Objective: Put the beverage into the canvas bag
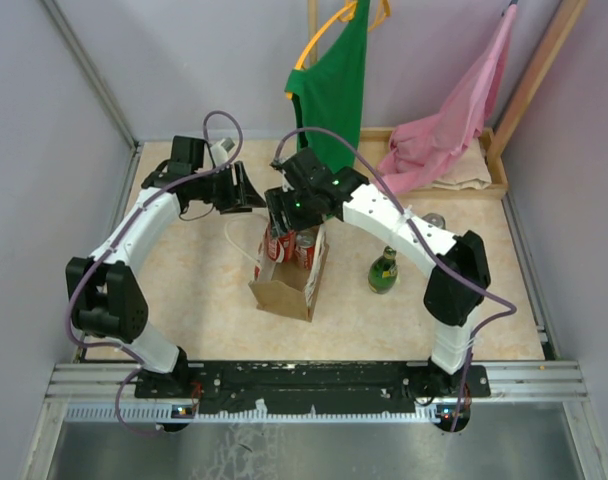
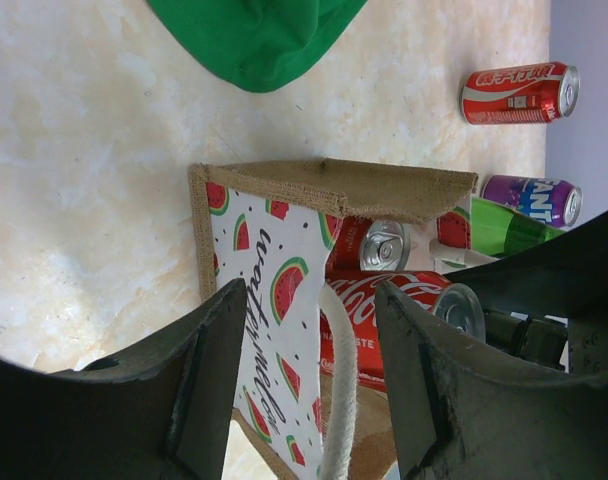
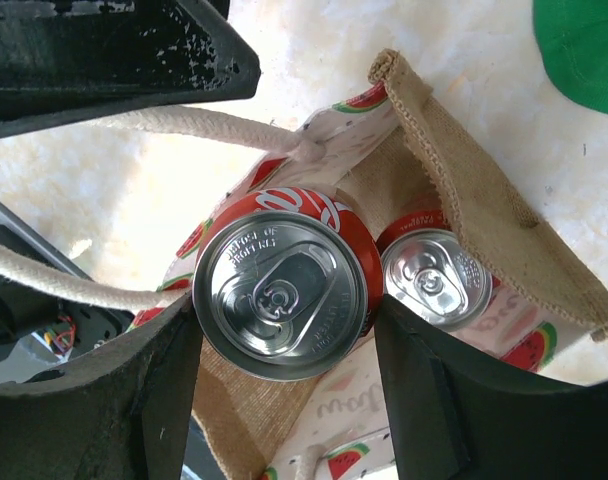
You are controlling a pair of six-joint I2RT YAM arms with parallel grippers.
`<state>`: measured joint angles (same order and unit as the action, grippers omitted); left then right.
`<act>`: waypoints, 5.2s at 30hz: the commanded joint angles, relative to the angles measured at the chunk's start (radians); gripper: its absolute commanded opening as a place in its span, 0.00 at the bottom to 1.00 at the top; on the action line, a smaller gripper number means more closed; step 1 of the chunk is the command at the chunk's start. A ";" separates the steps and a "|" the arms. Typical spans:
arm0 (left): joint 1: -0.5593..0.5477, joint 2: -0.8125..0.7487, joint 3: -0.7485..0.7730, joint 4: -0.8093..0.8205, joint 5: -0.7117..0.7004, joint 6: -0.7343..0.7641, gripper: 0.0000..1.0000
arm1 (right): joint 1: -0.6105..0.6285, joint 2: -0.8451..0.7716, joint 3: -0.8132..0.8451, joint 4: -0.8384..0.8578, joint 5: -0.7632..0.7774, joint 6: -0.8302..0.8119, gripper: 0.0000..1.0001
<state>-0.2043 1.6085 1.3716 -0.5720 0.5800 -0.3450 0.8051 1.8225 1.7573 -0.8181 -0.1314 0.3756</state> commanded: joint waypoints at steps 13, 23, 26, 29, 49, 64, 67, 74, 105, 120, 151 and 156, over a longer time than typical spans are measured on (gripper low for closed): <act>0.014 -0.030 -0.029 0.024 0.029 -0.003 0.59 | 0.047 0.031 0.030 0.118 0.046 -0.118 0.00; 0.016 -0.019 -0.030 0.026 0.040 0.000 0.59 | 0.068 0.005 -0.099 0.230 0.110 -0.192 0.00; 0.017 -0.015 -0.027 0.026 0.041 0.001 0.59 | 0.069 0.009 -0.119 0.245 0.115 -0.208 0.00; 0.017 -0.011 -0.023 0.027 0.044 0.001 0.59 | 0.068 0.014 -0.139 0.274 0.109 -0.218 0.00; 0.017 0.025 0.001 0.023 0.065 0.003 0.58 | 0.068 0.026 -0.160 0.336 0.102 -0.282 0.00; 0.017 0.030 0.001 0.020 0.077 0.016 0.58 | 0.066 0.033 -0.197 0.376 0.090 -0.403 0.06; 0.017 0.029 0.001 0.019 0.078 0.017 0.58 | 0.062 0.043 -0.193 0.366 0.095 -0.405 0.08; 0.017 0.027 0.000 0.011 0.078 0.024 0.58 | 0.059 0.048 -0.190 0.353 0.112 -0.403 0.42; 0.017 0.029 0.000 0.006 0.090 0.031 0.57 | 0.059 0.018 -0.108 0.245 0.189 -0.428 0.70; 0.017 0.039 0.002 0.008 0.096 0.034 0.57 | 0.059 0.011 -0.060 0.197 0.165 -0.423 0.70; 0.018 0.007 0.059 0.022 0.041 0.160 0.58 | -0.157 -0.017 0.381 -0.074 0.374 -0.185 0.71; 0.032 -0.035 0.085 0.068 0.031 0.195 0.59 | -0.270 -0.008 0.430 -0.318 0.416 -0.100 0.71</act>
<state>-0.1925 1.6356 1.4136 -0.5564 0.6239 -0.2070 0.5926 1.8580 2.1548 -0.9131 0.2291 0.1856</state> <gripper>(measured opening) 0.587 0.709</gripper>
